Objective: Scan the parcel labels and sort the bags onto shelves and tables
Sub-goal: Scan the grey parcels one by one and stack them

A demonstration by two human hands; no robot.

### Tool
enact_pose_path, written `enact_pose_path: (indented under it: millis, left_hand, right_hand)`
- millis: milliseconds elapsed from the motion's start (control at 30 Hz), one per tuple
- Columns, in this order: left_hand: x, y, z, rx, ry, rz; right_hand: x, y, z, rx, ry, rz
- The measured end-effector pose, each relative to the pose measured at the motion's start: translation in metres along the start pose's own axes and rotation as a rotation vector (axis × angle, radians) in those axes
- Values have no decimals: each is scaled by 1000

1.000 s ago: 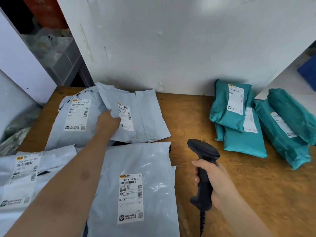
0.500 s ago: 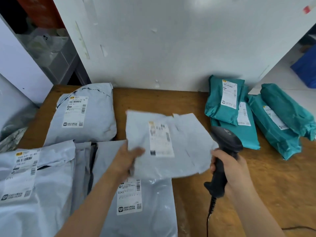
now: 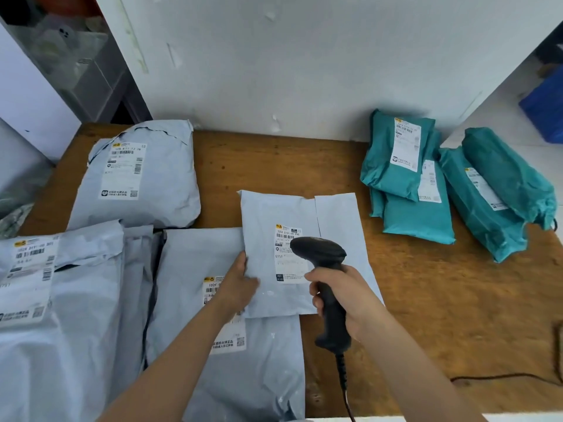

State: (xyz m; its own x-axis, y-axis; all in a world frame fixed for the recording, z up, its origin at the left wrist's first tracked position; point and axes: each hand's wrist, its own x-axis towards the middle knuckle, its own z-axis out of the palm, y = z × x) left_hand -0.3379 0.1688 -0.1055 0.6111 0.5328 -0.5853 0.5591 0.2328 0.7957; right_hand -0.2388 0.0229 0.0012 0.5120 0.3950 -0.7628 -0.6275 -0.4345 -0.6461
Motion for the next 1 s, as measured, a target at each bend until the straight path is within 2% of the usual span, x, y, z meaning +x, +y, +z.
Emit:
enact_pose_path:
  millis: [133, 1000]
  left_hand:
    - [0, -1, 4, -23, 30, -4]
    - [-3, -11, 14, -99, 85, 44]
  right_hand:
    - [9, -3, 1, -18, 38, -11]
    - [17, -6, -5, -25, -15, 46]
